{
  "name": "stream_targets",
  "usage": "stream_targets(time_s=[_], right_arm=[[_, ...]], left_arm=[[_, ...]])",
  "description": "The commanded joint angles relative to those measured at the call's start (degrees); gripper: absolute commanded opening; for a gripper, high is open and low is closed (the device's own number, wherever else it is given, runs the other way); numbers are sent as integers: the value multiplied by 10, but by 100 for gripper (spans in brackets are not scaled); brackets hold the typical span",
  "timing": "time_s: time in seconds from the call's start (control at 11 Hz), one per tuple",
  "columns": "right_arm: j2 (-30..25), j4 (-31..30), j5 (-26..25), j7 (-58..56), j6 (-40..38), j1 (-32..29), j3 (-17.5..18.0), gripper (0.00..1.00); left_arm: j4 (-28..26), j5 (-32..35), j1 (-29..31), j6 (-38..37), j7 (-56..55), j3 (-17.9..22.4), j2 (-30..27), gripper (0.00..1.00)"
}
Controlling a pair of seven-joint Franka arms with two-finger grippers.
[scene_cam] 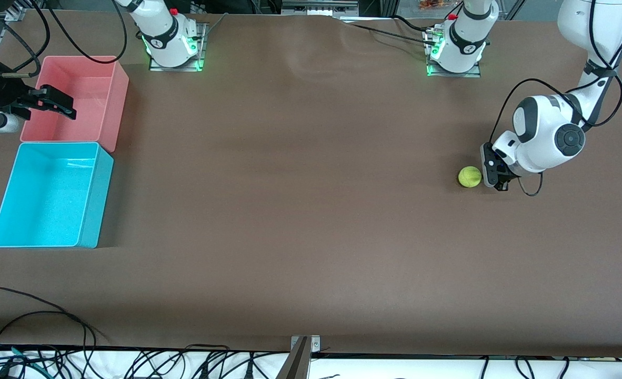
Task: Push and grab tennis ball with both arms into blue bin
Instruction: 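Push the tennis ball with the left gripper toward the right arm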
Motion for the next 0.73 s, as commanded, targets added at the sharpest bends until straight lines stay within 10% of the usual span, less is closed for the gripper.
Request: stream_targets(time_s=[0.0, 0.64], right_arm=[[-6, 2, 10, 0, -10, -5, 3, 100], [-5, 2, 10, 0, -10, -5, 3, 100]], left_arm=[[-3, -18, -6, -1, 11, 5, -6, 0], [-1, -22, -80, 24, -155, -11, 12, 0]])
